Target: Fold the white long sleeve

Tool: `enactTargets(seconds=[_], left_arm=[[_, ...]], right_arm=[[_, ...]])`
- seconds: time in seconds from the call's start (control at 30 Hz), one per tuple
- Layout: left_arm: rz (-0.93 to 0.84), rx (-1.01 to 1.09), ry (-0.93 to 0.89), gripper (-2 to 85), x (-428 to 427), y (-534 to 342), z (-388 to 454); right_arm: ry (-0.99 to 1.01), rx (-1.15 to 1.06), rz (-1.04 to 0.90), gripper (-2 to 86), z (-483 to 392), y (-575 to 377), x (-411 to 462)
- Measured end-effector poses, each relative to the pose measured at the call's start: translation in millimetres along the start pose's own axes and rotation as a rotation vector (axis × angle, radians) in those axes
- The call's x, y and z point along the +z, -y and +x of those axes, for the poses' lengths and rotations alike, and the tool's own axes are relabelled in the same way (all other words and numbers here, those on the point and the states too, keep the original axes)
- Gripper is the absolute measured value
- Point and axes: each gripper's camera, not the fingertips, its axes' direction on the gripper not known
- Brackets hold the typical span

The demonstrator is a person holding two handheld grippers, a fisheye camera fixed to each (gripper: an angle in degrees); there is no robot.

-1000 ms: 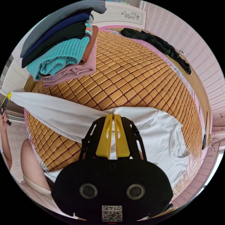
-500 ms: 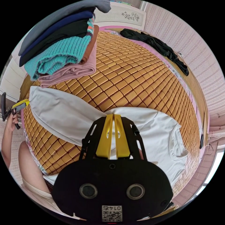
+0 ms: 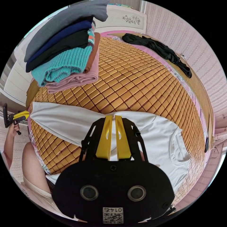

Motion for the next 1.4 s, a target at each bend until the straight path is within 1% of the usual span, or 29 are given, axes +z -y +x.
enactTargets(seconds=[0.07,0.17,0.2,0.3,0.33,0.43,0.53,0.67,0.73,0.8,0.9,0.97,1.03,1.1,1.2,1.23,1.4], left_arm=[[0.025,-0.010,0.027,5.0,-3,9,-5],[0.046,-0.037,0.034,5.2,2,23,-13],[0.046,-0.043,0.032,5.3,5,26,-14],[0.002,-0.044,0.058,5.7,27,40,-16],[-0.039,-0.037,0.065,5.3,38,43,-16],[-0.029,0.001,0.043,2.1,42,47,-15],[0.000,-0.051,0.071,1.0,40,50,-24],[0.016,-0.131,0.005,2.9,43,54,-41],[0.028,-0.157,-0.014,4.2,40,53,-45],[0.049,-0.162,-0.001,5.2,32,49,-45],[0.077,-0.152,0.023,5.9,16,37,-41],[0.084,-0.141,0.004,6.0,9,23,-33],[0.080,-0.119,-0.014,6.3,12,13,-22],[0.083,-0.103,0.000,6.6,19,7,-12],[0.030,-0.113,0.049,6.1,42,6,-8],[0.058,-0.109,0.035,5.4,44,3,-9],[0.087,-0.154,-0.052,4.9,48,-6,-19]], right_arm=[[0.023,0.037,0.026,3.1,6,2,-6],[0.045,0.084,-0.027,6.0,11,11,5],[0.039,0.096,-0.070,5.8,11,14,14],[0.048,0.126,-0.054,2.0,10,19,17],[0.047,0.133,-0.042,1.4,7,22,16],[0.006,0.109,-0.047,0.7,-3,31,15],[-0.039,0.086,-0.066,0.8,-13,39,14],[-0.011,0.090,-0.104,1.9,-16,44,8],[0.045,0.092,-0.115,3.9,-16,42,-3],[0.083,0.089,-0.102,5.1,-17,38,-16],[0.072,0.085,-0.051,5.9,-23,25,-43],[0.067,0.051,-0.017,5.8,-37,13,-59],[0.083,-0.050,-0.008,5.6,-73,-3,-73],[0.103,-0.139,-0.026,5.6,-109,-11,-77],[0.182,-0.269,-0.057,5.5,-172,-17,-84],[0.208,-0.309,-0.067,5.5,-197,-16,-88],[0.266,-0.455,-0.071,5.9,-299,-3,-110]])
